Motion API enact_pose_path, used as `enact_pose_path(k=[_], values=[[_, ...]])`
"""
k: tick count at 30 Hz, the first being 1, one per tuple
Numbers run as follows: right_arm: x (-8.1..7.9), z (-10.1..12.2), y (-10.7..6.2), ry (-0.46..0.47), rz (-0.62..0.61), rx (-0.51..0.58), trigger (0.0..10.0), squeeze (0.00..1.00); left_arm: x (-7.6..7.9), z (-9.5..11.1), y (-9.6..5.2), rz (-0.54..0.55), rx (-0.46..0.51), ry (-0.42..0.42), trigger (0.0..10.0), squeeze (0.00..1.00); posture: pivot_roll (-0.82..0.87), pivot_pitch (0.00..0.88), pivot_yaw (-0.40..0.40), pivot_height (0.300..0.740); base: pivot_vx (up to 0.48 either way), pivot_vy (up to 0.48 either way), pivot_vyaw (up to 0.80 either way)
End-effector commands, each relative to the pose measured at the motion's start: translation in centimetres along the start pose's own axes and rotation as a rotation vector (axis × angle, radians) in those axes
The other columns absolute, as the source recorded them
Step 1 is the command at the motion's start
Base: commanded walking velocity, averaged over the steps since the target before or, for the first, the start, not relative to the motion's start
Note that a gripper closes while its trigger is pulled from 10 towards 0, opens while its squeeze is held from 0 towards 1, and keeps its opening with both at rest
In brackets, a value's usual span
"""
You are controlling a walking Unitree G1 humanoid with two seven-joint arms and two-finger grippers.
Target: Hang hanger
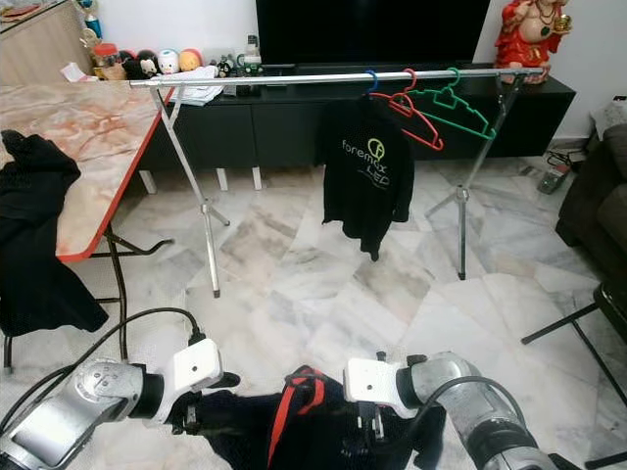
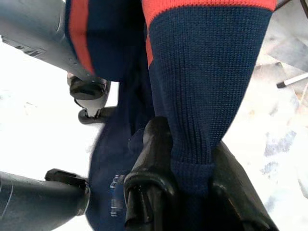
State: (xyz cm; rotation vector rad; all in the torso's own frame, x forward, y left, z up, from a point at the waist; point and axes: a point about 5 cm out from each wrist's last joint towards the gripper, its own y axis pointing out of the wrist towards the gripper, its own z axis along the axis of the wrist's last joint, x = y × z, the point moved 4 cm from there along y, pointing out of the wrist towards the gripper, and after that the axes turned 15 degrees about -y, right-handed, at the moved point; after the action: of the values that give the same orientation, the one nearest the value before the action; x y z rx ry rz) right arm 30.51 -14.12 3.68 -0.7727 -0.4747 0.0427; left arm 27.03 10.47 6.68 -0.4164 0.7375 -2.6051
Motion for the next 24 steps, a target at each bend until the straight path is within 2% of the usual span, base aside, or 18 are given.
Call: enact_pose_path(k=[1,9,12,15,18,24], values=[[0.9,1.3,0.1,-0.037,-0.026,0.064,0.0,0.0,-0.3,0.6,0.2,0.009,0.018,0.015,10.0,0.0,0.02,0.034,0.017,0.74,0.0,0.0,0.0],[0.8,1.6,0.3,-0.053,-0.002,0.079,0.0,0.0,-0.4,0.9,0.5,0.011,0.03,0.013,10.0,0.0,0.02,0.034,0.018,0.74,0.0,0.0,0.0],[1.7,3.0,1.2,-0.063,-0.029,0.124,0.0,0.0,0.2,0.9,0.5,-0.03,0.028,-0.008,10.0,0.0,0.02,0.04,0.018,0.74,0.0,0.0,0.0],[2.3,3.7,1.5,-0.064,-0.053,0.151,0.0,0.0,0.6,0.9,0.6,-0.054,0.03,-0.011,10.0,0.0,0.02,0.04,0.018,0.74,0.0,0.0,0.0],[2.8,4.0,1.7,-0.058,-0.066,0.159,0.0,0.0,0.4,1.1,0.7,-0.038,0.051,-0.023,10.0,0.0,0.02,0.043,0.018,0.74,0.0,0.0,0.0],[2.8,4.4,1.9,-0.06,-0.055,0.175,0.0,0.0,0.6,1.3,0.9,-0.038,0.061,-0.03,10.0,0.0,0.02,0.049,0.014,0.74,0.0,0.0,0.0]])
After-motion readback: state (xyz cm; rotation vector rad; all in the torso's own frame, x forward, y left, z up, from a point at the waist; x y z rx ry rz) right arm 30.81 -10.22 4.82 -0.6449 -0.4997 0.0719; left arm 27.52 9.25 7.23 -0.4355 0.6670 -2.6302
